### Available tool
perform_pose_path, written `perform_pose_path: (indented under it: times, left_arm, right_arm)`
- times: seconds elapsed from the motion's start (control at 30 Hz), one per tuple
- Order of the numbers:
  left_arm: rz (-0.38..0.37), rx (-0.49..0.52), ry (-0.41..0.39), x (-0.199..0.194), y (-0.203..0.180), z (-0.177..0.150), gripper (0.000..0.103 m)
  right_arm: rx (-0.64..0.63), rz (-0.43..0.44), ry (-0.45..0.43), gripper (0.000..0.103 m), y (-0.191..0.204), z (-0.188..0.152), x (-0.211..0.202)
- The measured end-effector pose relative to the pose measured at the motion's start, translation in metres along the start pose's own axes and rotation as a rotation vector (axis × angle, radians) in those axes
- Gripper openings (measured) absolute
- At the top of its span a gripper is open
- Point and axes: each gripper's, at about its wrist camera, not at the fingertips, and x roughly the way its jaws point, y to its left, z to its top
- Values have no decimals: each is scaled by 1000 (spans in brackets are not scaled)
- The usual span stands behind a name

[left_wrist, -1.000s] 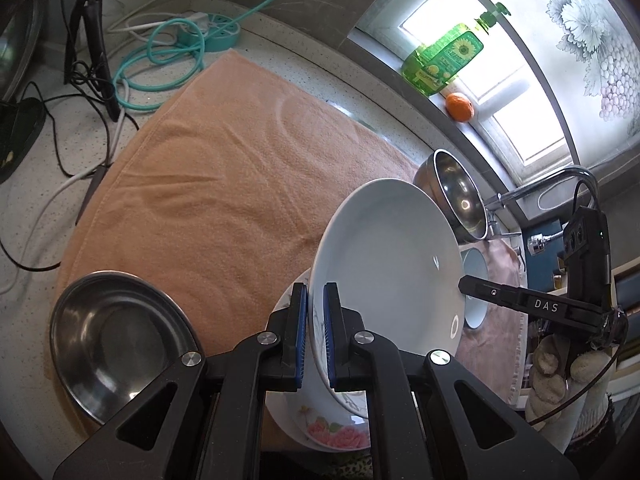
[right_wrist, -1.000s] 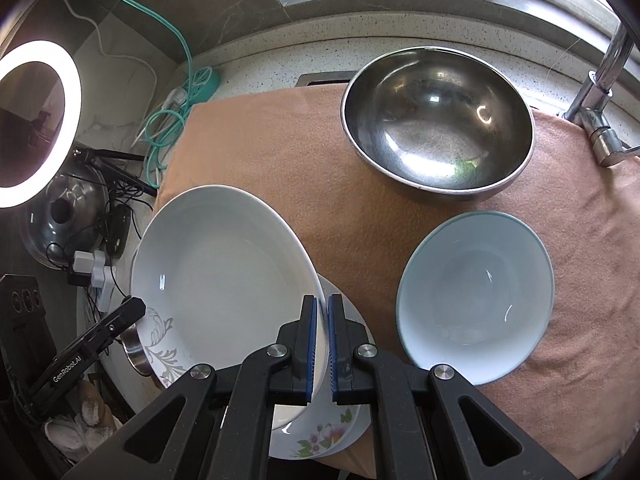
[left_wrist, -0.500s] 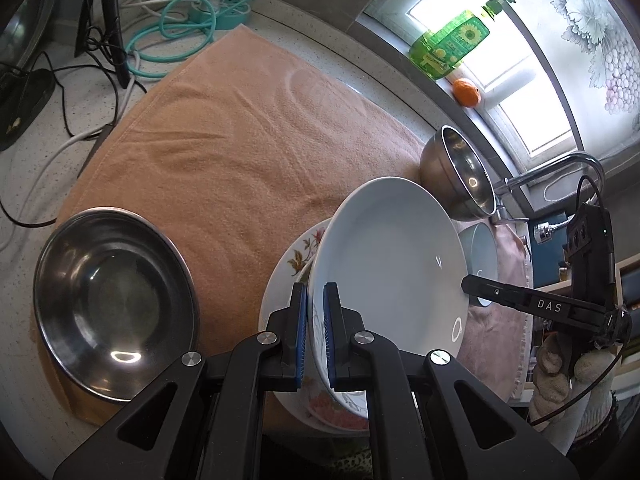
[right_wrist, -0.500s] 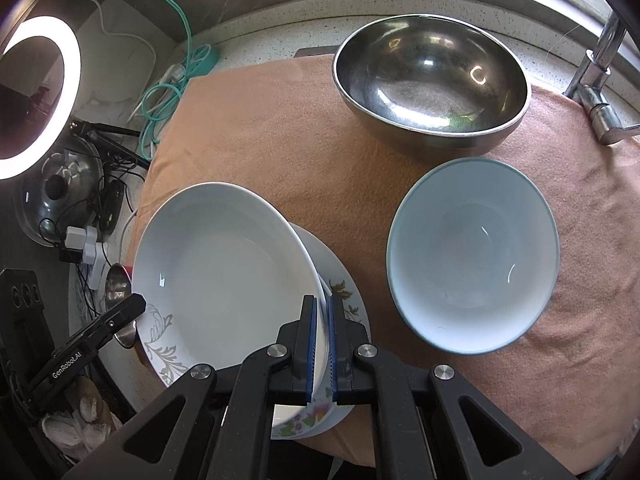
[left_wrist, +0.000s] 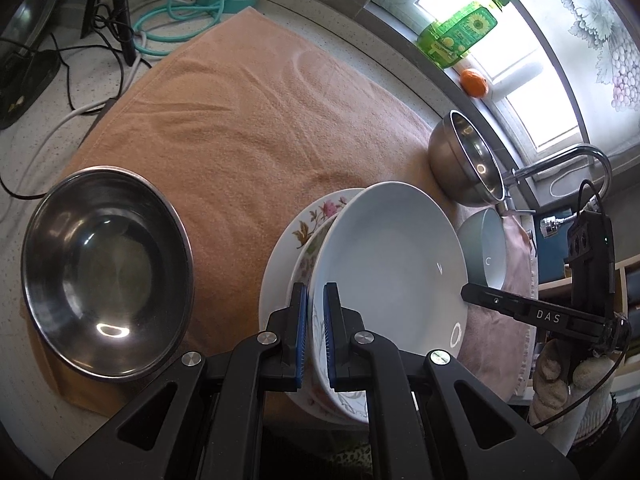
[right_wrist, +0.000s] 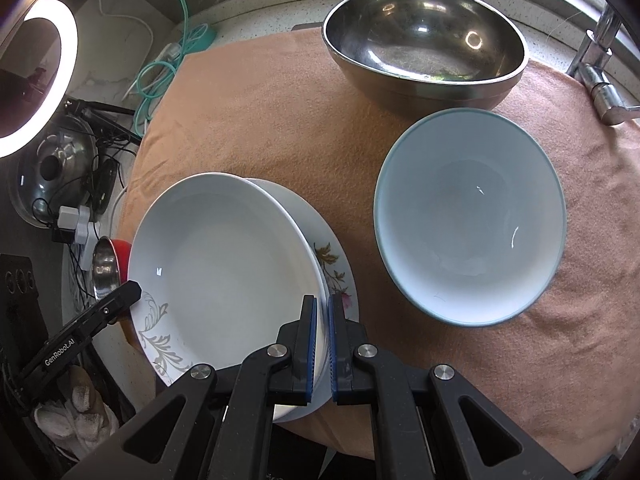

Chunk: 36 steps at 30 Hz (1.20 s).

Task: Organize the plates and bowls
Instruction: 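Carry the grey-leaf plate and lower it onto the flowered plate stack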

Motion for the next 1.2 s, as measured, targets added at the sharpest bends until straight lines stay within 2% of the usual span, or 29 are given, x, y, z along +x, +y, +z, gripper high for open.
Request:
perform_pose_path:
  times: [0.83,1.2]
  left_arm:
    - [14,2,10,5,2,-7,6]
    - [28,21,-5,-1,-1,-9,6]
  right_arm:
    - [-12,8,3,5,1,-7,3]
    - [-76,-33,-66,5,10,-12,-11]
